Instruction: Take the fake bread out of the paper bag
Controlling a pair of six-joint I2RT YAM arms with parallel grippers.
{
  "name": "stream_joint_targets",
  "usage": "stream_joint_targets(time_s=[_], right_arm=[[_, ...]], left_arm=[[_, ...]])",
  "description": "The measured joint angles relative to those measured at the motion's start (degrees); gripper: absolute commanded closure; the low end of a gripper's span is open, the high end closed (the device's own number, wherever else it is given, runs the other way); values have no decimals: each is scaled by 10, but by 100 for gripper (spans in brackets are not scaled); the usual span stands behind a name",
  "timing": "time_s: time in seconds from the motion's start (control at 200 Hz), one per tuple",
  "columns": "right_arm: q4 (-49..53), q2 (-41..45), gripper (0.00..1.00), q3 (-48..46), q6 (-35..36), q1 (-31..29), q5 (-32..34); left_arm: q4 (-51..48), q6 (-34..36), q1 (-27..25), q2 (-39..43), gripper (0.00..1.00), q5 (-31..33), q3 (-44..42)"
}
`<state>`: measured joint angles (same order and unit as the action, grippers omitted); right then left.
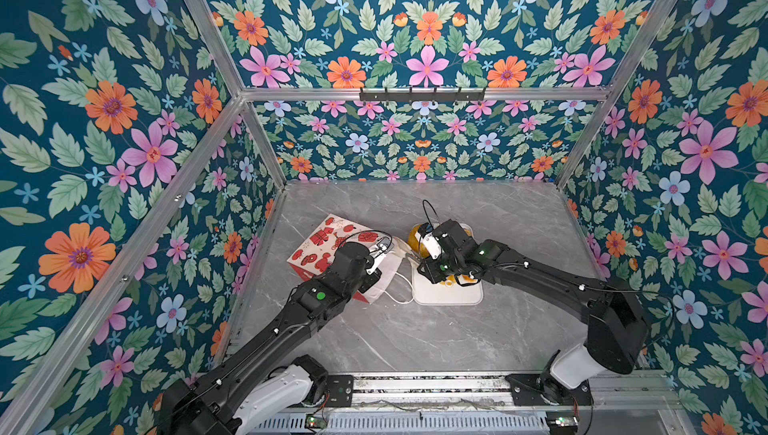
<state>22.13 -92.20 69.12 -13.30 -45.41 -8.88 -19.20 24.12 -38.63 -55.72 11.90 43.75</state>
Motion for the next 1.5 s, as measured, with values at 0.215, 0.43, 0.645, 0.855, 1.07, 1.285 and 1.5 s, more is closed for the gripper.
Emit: stream_joint_targets(time_s=[0.215, 0.43, 0.645, 0.855, 1.07, 1.285, 1.5], right_arm=[[-40, 3, 100, -24, -7, 0, 2], [-98, 82, 100, -111, -56, -1, 35], [-141, 119, 100, -172, -108, -43, 98], [-186, 119, 100, -191, -141, -86, 141], [-206, 117, 100, -195, -156, -89, 156], [-208, 116, 100, -181, -150, -89, 165], [-206, 120, 100, -176, -147, -63, 155]], left_arm=[[-1, 3, 0, -23, 100, -11, 14], [3, 20, 0, -43, 100, 16, 29], [20, 55, 3, -78, 100, 46, 58], [60, 78, 30, -110, 100, 53, 73], [66, 74, 31, -130, 84, 45, 90], [44, 49, 31, -104, 80, 24, 89], [10, 33, 31, -69, 68, 8, 66]])
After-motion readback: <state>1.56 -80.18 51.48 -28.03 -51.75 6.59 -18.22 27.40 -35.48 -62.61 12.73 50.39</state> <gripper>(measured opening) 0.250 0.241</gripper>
